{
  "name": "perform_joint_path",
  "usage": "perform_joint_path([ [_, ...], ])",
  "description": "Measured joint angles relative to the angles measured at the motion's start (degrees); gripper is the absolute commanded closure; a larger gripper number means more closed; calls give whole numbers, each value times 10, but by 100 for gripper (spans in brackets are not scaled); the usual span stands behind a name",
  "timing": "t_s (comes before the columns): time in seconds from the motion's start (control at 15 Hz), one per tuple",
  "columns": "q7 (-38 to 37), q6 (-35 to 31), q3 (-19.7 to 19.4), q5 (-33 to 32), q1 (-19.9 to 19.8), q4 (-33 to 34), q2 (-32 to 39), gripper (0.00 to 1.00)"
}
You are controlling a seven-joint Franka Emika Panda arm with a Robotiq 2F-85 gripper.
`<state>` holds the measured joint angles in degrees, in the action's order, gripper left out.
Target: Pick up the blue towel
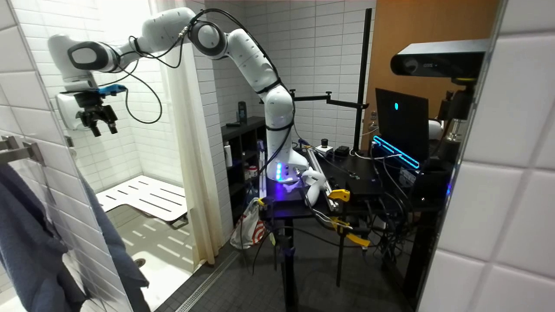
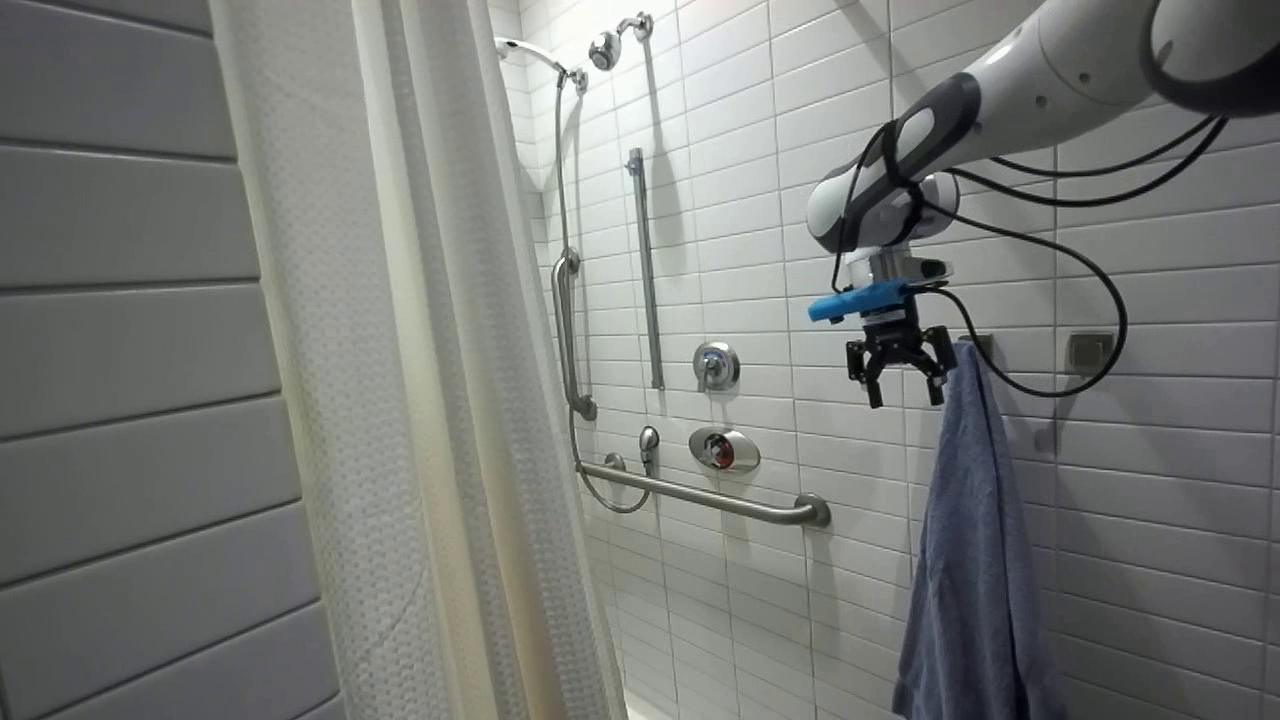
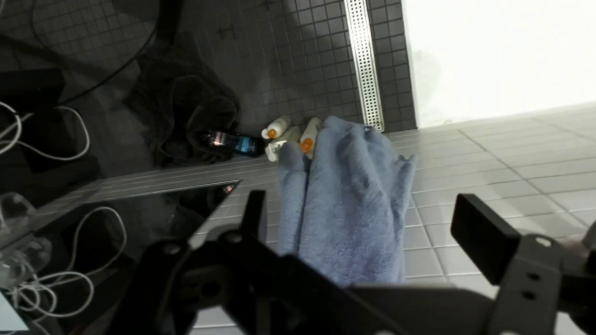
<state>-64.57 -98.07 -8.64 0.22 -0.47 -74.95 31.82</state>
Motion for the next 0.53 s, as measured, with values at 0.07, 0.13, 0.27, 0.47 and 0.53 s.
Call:
perform_joint_path([
  [0.07,-25,13,-5,-2,-1,14,12,0],
  [0.13,-49,25,-11,-4,-3,26,23,0],
  [0.27,-95,41,-23,-8,-8,48,42,0],
  [0.47,-158,45,-39,-16,-21,72,58,0],
  [0.53,-172,45,-43,-21,-25,78,61,0],
])
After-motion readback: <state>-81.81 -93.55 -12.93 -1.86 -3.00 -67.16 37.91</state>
